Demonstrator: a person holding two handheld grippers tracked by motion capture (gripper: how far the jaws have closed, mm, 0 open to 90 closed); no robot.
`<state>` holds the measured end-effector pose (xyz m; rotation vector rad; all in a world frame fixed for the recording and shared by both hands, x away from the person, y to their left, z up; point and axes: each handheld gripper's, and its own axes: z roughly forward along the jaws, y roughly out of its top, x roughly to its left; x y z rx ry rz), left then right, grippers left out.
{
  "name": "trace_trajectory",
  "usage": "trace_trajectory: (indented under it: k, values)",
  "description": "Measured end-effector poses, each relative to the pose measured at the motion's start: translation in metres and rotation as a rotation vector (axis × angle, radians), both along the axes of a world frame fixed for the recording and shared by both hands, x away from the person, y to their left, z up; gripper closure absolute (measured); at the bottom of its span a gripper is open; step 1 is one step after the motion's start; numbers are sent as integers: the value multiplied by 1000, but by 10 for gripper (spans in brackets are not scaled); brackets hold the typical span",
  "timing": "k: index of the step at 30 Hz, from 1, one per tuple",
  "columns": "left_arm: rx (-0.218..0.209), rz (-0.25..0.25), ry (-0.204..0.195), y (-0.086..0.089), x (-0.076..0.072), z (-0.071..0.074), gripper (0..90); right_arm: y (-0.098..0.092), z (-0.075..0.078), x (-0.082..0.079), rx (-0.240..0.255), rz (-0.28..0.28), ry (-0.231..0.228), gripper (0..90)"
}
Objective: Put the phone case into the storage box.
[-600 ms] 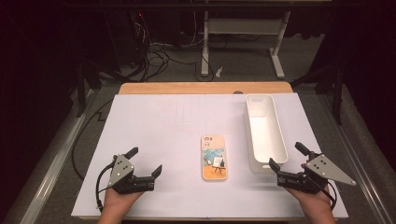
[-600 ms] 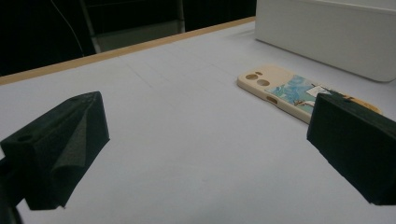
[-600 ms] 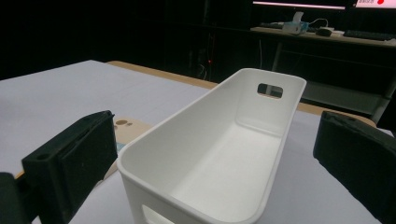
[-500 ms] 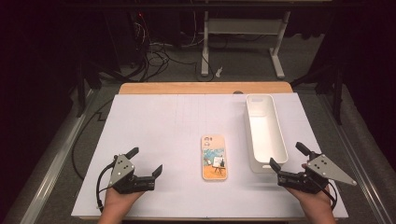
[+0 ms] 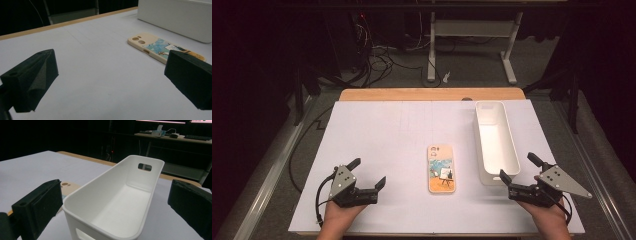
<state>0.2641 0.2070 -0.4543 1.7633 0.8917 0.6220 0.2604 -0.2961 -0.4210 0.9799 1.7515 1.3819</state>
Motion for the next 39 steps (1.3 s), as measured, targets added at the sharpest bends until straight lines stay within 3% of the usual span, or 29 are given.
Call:
trace_trajectory:
  k: [8, 14, 19, 21, 27, 29, 31, 35, 36, 37, 39]
  values:
    - [-9, 7, 4, 0, 1, 0, 2, -1, 0, 1, 2, -3, -1, 2]
    - [-40, 3, 42, 0, 2, 3, 8, 0, 0, 1, -1, -5, 6, 2]
    - [-43, -9, 52, -9, 6, 6, 31, 1, -1, 1, -9, 1, 5, 1]
    - [-60, -30, 52, -14, 6, 7, 94, 1, -1, 1, -7, 3, 6, 2]
    - [-24, -64, 50, -35, 9, 7, 286, -1, 0, 1, -4, -6, 1, 2]
    - [-16, -84, 73, -42, 13, 7, 424, -1, 1, 1, -5, -10, 0, 2]
    - [0, -102, 94, -51, 18, 7, 449, -2, 2, 1, -7, -24, 1, 2]
    - [-12, -122, 109, -64, 24, 5, 511, -3, 3, 0, -2, -31, -1, 3]
    - [-19, -132, 114, -68, 26, 5, 573, -4, 3, 0, -2, -32, -1, 3]
    - [-22, -143, 120, -73, 27, 4, 573, -4, 3, 0, -2, -32, -1, 3]
    - [-9, -150, 137, -84, 29, 3, 690, -5, 2, 1, 1, -33, 2, 3]
